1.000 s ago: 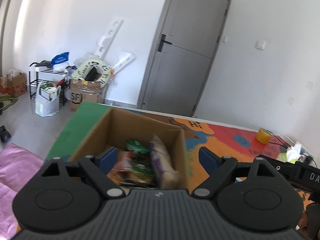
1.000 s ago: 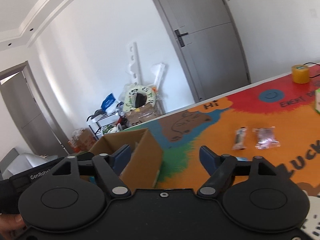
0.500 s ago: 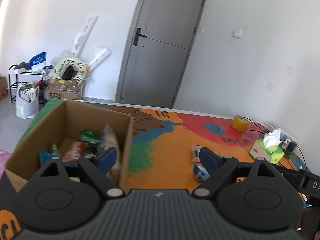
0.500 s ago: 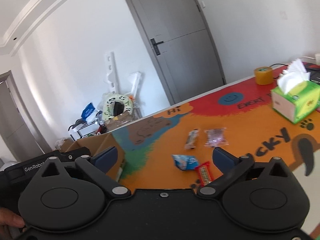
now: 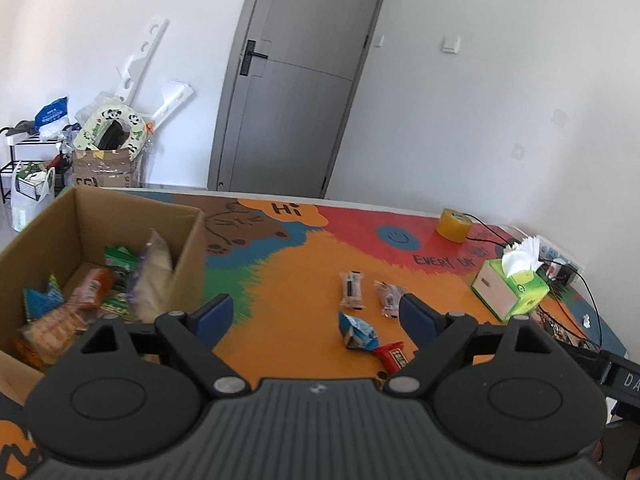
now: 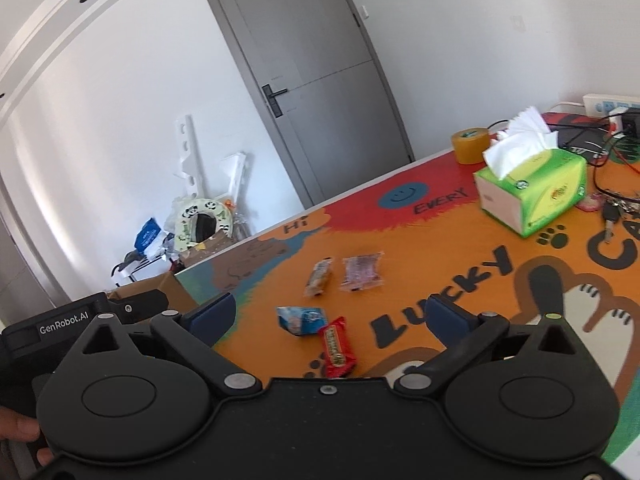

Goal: Organize snacks
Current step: 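Move both tools back over the remaining snacks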

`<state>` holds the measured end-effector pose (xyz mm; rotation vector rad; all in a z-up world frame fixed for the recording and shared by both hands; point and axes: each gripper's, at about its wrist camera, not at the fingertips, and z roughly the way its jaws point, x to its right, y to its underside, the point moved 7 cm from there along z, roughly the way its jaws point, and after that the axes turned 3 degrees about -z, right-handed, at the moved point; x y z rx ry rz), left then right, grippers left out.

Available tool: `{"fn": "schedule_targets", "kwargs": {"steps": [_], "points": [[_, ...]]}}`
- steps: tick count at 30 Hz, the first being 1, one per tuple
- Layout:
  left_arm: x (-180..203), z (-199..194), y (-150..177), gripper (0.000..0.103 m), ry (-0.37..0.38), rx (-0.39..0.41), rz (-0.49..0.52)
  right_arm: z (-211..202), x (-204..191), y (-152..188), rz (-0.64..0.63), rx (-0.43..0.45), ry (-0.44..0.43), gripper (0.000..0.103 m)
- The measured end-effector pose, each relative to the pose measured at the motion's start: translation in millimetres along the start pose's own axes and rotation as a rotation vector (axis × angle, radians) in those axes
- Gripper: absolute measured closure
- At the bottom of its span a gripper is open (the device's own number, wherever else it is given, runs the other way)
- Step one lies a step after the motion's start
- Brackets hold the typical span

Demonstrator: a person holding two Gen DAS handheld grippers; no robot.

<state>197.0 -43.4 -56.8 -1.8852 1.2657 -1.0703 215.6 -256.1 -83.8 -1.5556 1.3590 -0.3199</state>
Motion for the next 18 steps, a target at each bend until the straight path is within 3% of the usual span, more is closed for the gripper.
{"fn": "schedule_targets", "kwargs": {"steps": [6,18], "points": [[14.6,12.4,6.5,0.014,0.017,-0.018,0.029,8.7,10.4,4.6,0.004,-0.029,-0.004,0.007],[12.6,46.4,20.9,0.018,-0.008,-0.076,0.048,60.4,5.0,26.1,-0.004,-0.151,-0.028,0.036]]}}
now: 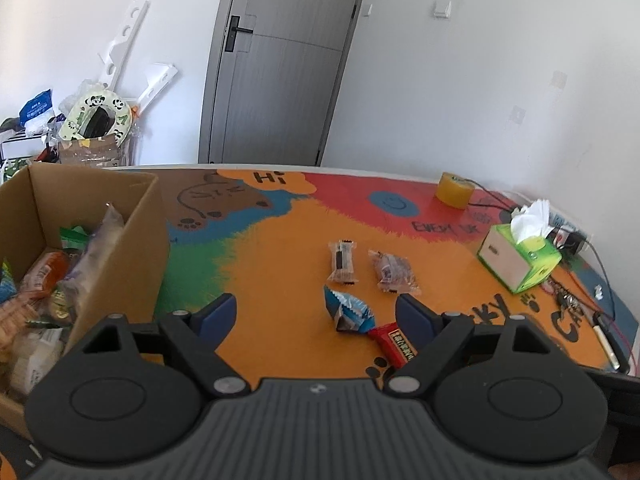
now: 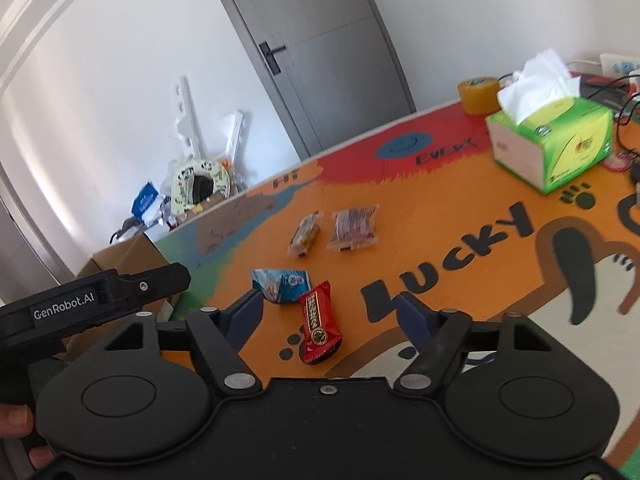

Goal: Organize snacks
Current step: 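Move both tools back over the remaining snacks, then grasp the red candy bar with the right gripper while the left grasps the blue packet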

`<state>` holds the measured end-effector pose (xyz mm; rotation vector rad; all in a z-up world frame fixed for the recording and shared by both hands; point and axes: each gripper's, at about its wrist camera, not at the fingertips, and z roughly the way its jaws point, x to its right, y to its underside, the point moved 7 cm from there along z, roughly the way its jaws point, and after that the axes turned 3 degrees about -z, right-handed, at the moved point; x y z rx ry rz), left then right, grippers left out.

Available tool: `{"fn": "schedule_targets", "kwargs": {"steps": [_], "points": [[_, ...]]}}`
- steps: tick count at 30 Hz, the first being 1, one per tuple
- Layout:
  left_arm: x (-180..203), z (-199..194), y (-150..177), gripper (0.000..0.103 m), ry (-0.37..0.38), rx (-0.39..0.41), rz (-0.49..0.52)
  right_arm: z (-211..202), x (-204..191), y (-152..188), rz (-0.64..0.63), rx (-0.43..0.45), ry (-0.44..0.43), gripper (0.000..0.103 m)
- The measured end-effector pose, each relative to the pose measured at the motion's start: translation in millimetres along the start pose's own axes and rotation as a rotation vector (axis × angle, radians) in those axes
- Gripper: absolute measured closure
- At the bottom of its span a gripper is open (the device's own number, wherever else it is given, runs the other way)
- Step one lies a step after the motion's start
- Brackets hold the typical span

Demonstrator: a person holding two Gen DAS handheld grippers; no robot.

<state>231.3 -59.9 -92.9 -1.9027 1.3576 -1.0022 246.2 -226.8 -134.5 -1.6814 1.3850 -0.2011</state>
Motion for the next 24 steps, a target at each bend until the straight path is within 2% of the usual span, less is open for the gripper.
{"fn": "schedule_targets", "kwargs": {"steps": [7,10,14,17,19,24], "points": [[-5.5,15.4,1.3,0.021,-0.017,-0.026,-0.004,28.3,-10.8,6.7,-0.035,-0.055,0.003,0.04],[-8.3,20.7,2.6,0.021,-0.028,-0.038,-0.008,38.5,-15.8,9.8,-0.054,-0.074,0.005,0.048],[-9.9,26.8,3.8,0.021,-0.041,-0.054,-0.007,49.1,-14.8,15.3,-0.053,-0.095,0.019,0.068],[-7.5,31.0,3.3,0.021,-0.044,-0.056,-0.003,49.9,-11.5,14.9,-0.048,-0.085,0.014,0.078],[-4.0,34.5,4.1,0.021,-0.043,-0.061,0.005,48.5,-6.8,13.6,-0.026,-0.086,0.001,0.079],[8.7,43.7,4.8,0.021,-0.036,-0.069,0.016,41.1,11.2,8.6,0.004,-0.064,0.031,0.08]]}}
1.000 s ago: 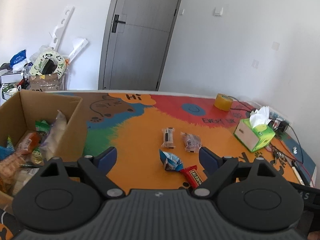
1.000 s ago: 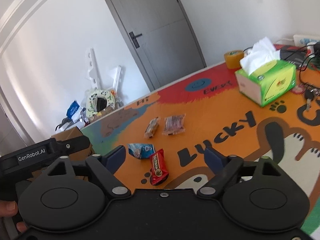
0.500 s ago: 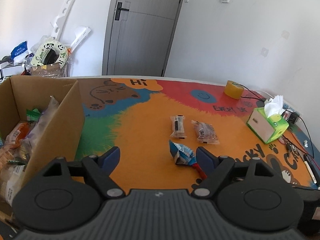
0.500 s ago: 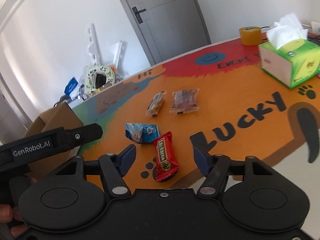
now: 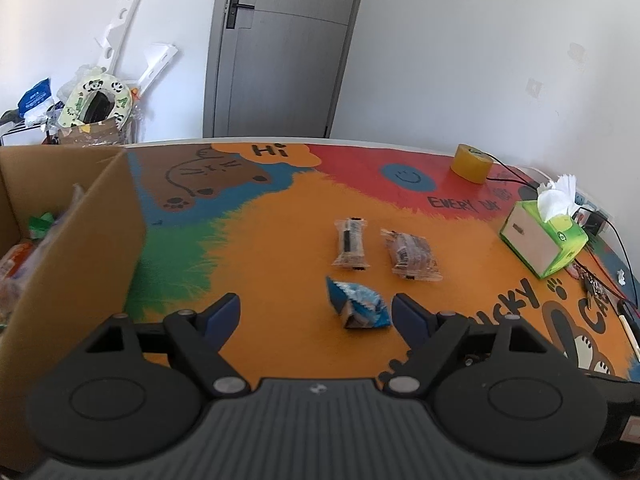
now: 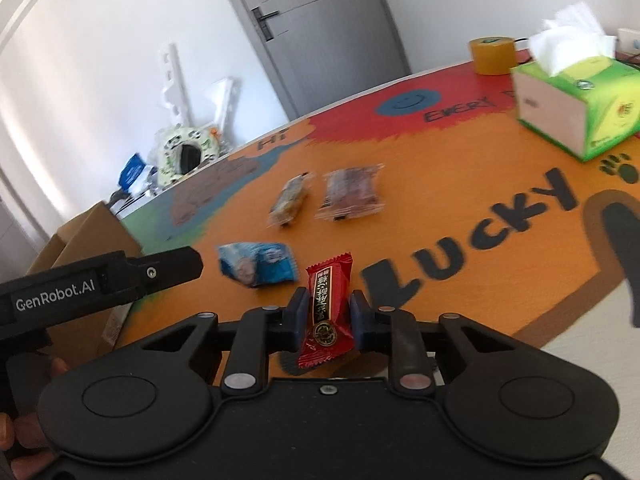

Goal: Organize snacks
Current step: 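Grasp the red candy bar with the right gripper while the left grasps the blue packet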

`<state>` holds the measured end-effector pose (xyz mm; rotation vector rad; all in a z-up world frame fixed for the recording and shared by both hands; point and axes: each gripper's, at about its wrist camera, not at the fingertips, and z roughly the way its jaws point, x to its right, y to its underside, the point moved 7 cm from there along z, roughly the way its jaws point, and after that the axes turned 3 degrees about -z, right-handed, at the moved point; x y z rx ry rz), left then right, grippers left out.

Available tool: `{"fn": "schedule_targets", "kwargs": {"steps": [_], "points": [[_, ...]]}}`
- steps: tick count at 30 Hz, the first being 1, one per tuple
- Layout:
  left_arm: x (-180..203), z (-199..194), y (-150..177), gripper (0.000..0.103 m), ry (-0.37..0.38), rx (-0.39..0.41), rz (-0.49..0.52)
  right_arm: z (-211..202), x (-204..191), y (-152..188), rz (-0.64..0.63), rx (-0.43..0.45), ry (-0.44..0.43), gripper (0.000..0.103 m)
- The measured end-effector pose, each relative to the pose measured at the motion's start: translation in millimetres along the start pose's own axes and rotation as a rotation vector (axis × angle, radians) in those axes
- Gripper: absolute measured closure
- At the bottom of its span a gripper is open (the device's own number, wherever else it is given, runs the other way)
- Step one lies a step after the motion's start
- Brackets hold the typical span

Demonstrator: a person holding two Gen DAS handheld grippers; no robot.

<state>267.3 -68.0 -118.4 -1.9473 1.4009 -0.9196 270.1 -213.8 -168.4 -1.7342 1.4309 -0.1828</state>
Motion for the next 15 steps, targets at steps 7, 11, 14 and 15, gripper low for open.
{"fn": "schedule_targets", "kwargs": {"steps": [7,11,14,15], "points": [[18.4,15.1,1.1,0.021,0.006,-0.01,0.023,-13.4,25.3,-8.3,0.027,0.039,0.042,0.08],[26.2,27.3,2.6,0.021,0.003,-0.02,0.032,-18.3,40.0,-9.7,0.047,0.054,0.07,0.08],[30.7,36.2,3.9,0.021,-0.012,-0.014,0.043,-18.5,47.9,-8.7,0.055,0.055,0.081,0.079],[32.1,39.5,5.0,0.021,-0.017,-0.016,0.045,-18.8,49.0,-8.1,0.059,0.055,0.082,0.08]]}}
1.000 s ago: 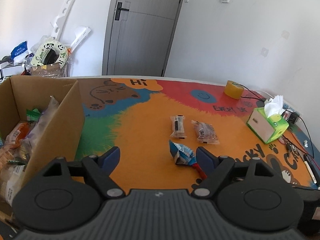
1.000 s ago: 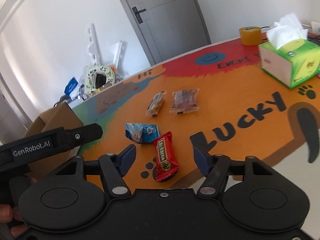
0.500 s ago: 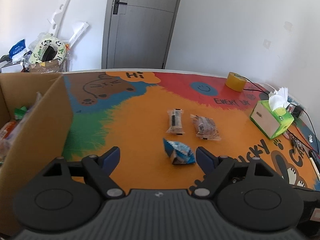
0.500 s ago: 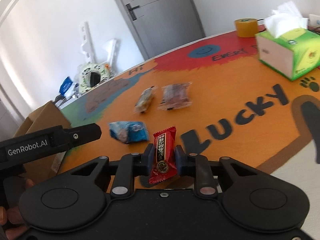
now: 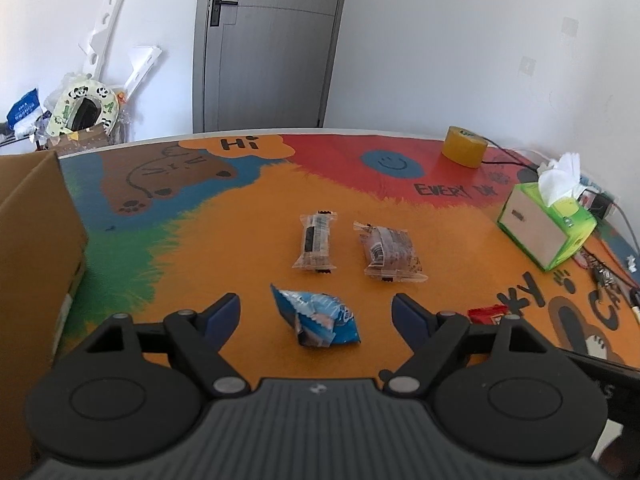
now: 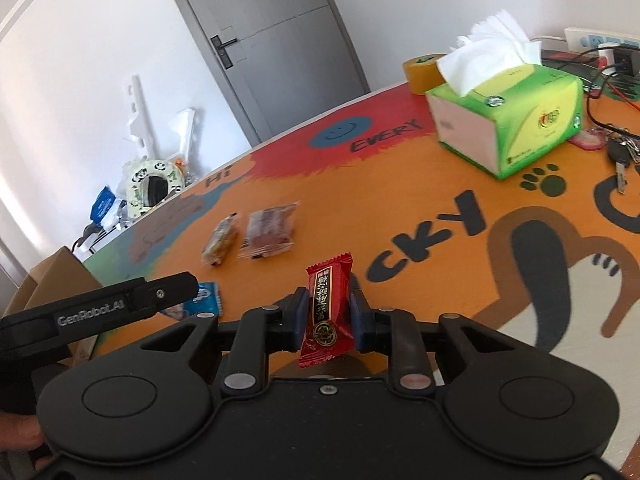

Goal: Organize snacks
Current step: 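Grasp the red candy bar with the right gripper while the left grasps the blue packet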

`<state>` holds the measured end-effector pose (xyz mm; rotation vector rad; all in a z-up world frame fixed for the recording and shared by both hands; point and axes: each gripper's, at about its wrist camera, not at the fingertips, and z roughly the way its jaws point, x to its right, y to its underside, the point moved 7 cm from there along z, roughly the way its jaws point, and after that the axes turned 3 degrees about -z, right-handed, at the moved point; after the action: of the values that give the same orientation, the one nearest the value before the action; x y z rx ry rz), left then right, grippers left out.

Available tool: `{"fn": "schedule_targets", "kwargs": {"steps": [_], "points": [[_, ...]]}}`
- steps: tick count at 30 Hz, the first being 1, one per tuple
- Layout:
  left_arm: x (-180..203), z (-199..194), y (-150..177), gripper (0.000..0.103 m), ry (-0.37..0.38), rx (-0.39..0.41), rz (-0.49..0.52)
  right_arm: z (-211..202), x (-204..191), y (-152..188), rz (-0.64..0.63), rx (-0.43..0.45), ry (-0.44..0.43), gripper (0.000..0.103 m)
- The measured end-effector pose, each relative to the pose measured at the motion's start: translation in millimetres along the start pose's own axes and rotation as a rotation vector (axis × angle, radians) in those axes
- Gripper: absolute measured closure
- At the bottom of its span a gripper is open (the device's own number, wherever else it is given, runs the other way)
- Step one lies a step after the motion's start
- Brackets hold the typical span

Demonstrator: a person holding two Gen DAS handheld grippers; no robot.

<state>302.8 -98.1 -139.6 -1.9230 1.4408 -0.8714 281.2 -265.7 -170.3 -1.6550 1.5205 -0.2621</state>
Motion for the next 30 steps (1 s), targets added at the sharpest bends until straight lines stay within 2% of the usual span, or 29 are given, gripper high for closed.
{"fn": "schedule_targets", "kwargs": {"steps": [2,4,6,9,12,14,17,20,30], "points": [[2.4,5.3,2.3,0.022,0.003,-0.011,-0.001,0.5,1.1,0.1,-0.001,0.003,0.001,0.079],[4.3,10.1,4.6,0.028,0.0,-0.021,0.001,1.5,1.5,-0.1,-0.01,0.004,0.01,0.079],[4.5,12.4,6.2,0.043,0.007,-0.022,-0.003,2.8,3.1,-0.2,-0.009,0.002,0.016,0.079],[4.0,14.4,8.8,0.059,0.015,-0.023,-0.001,4.3,3.3,-0.1,-0.01,-0.003,0.019,0.079],[2.1,15.0,10.9,0.062,0.027,-0.019,-0.011,4.4,1.4,-0.3,-0.021,-0.003,0.025,0.076],[1.5,13.7,11.8,0.071,0.04,-0.019,-0.011,4.1,-1.3,1.2,-0.038,-0.002,0.03,0.072],[-0.6,9.8,11.3,0.073,0.053,-0.016,-0.026,3.7,-4.9,3.2,-0.065,0.0,0.042,0.072],[-2.4,4.4,10.7,0.074,0.063,-0.009,-0.033,3.1,-6.6,3.5,-0.091,-0.006,0.069,0.079],[-11.2,-20.4,11.7,0.075,0.085,0.019,-0.049,-11.3,-18.8,9.2,-0.065,0.015,0.02,0.079]]}}
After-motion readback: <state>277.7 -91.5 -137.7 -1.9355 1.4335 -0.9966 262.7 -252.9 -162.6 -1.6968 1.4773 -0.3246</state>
